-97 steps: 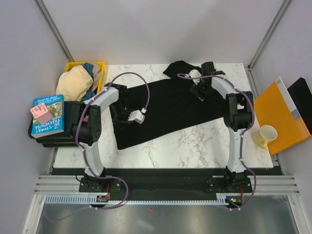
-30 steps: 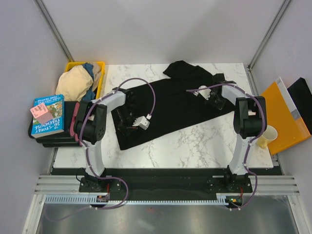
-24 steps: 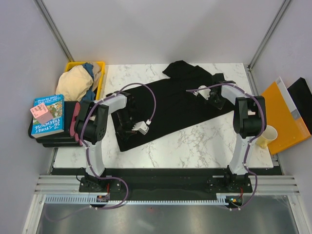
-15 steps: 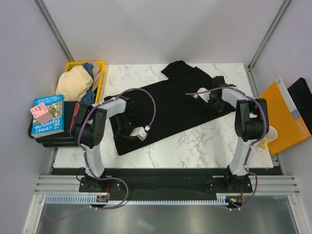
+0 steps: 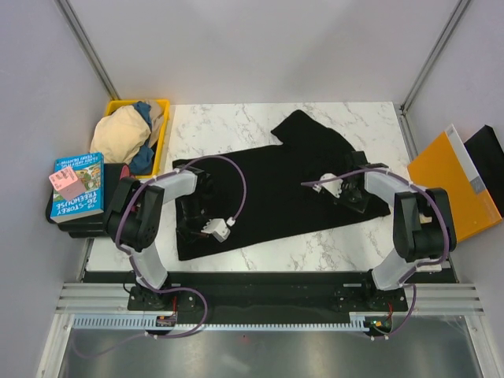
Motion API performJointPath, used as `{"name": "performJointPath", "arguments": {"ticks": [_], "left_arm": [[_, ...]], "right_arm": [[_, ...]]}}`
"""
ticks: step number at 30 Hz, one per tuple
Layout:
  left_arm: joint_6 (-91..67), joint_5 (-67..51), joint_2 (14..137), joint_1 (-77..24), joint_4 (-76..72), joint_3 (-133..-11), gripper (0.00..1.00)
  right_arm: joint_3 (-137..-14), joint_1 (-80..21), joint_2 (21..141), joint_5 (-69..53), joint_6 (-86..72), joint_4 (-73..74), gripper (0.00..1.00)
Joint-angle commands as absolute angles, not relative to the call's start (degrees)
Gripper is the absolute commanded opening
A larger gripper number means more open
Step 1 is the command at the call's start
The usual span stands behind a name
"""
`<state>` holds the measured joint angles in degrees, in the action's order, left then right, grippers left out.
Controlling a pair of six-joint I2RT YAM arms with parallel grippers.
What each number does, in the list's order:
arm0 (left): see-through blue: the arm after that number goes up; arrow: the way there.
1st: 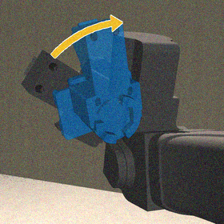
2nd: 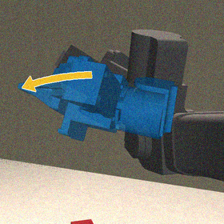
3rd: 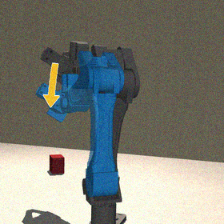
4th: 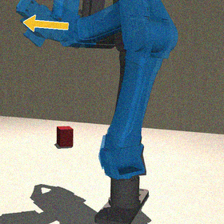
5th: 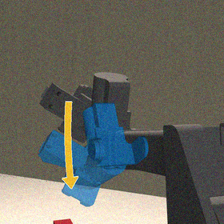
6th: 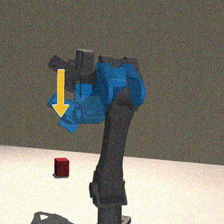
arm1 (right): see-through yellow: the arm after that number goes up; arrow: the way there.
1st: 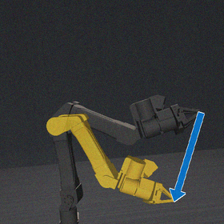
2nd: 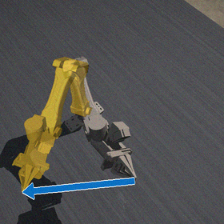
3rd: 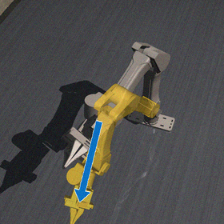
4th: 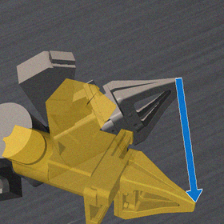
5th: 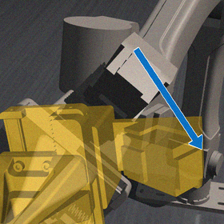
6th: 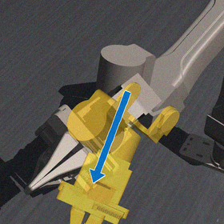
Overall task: Fold and stack the t-shirts
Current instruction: Fold the flattened tshirt in 1/3 of the way
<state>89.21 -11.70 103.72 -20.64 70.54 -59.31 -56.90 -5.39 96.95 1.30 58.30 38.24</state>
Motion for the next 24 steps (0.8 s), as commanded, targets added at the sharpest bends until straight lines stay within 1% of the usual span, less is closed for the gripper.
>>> {"name": "performJointPath", "arguments": {"ticks": [1, 5, 9, 11, 12, 13, 14, 15, 16, 18, 19, 20, 21, 22, 23, 24], "left_arm": [[96.2, -10.1, 101.0, -20.3, 64.6, -54.0, 0.02], [98.3, -10.5, 97.6, -20.3, 64.7, -50.5, 0.02], [98.4, -11.3, 94.9, -20.4, 64.0, -48.2, 0.02], [97.0, -12.5, 94.6, -20.2, 63.8, -49.2, 0.02], [95.9, -12.7, 94.1, -20.2, 63.9, -50.7, 0.02], [95.6, -12.9, 93.1, -20.0, 63.8, -51.7, 0.03], [95.2, -13.7, 92.3, -19.6, 63.8, -54.4, 0.06], [94.2, -14.8, 91.5, -18.6, 63.8, -56.1, 0.11], [93.9, -16.9, 90.7, -17.9, 63.8, -57.7, 0.29], [91.9, -18.5, 89.0, -16.5, 63.2, -63.5, 0.41], [90.6, -19.9, 88.8, -16.0, 62.7, -65.6, 0.51], [89.1, -20.5, 89.1, -15.6, 62.2, -70.2, 0.54], [86.5, -21.1, 89.5, -14.5, 62.1, -72.7, 0.57], [84.8, -22.7, 89.9, -13.8, 61.3, -75.1, 0.62], [83.5, -23.7, 90.4, -13.1, 60.9, -79.6, 0.63], [79.7, -24.4, 91.8, -12.1, 60.3, -81.5, 0.64]], "right_arm": [[-49.8, -7.6, 90.6, 0.2, 57.7, 46.6, 0.0], [-45.6, -11.6, 81.8, -1.7, 56.4, 50.7, 0.0], [-42.2, -14.1, 76.1, -1.5, 55.6, 51.9, 0.0], [-42.5, -14.1, 75.0, -1.2, 55.3, 51.9, 0.03], [-43.5, -14.1, 74.8, -1.5, 55.2, 52.3, 0.07], [-44.4, -14.1, 74.8, -1.6, 54.8, 52.5, 0.1], [-46.7, -14.1, 74.8, -1.9, 54.3, 53.0, 0.14], [-48.1, -14.1, 74.7, -2.8, 53.1, 53.1, 0.22], [-49.5, -14.1, 74.7, -3.4, 52.3, 52.9, 0.3], [-54.5, -14.1, 75.4, -6.8, 50.8, 52.6, 0.47], [-56.4, -14.1, 76.0, -8.1, 47.8, 52.1, 0.54], [-60.8, -13.9, 77.8, -9.7, 46.2, 50.6, 0.7], [-63.0, -13.6, 78.7, -11.3, 44.8, 49.9, 0.98], [-64.8, -13.1, 79.6, -13.9, 38.7, 48.0, 0.98], [-68.6, -11.7, 81.9, -15.0, 35.9, 43.9, 0.98], [-70.6, -11.0, 83.6, -16.2, 32.4, 41.9, 0.98]]}}
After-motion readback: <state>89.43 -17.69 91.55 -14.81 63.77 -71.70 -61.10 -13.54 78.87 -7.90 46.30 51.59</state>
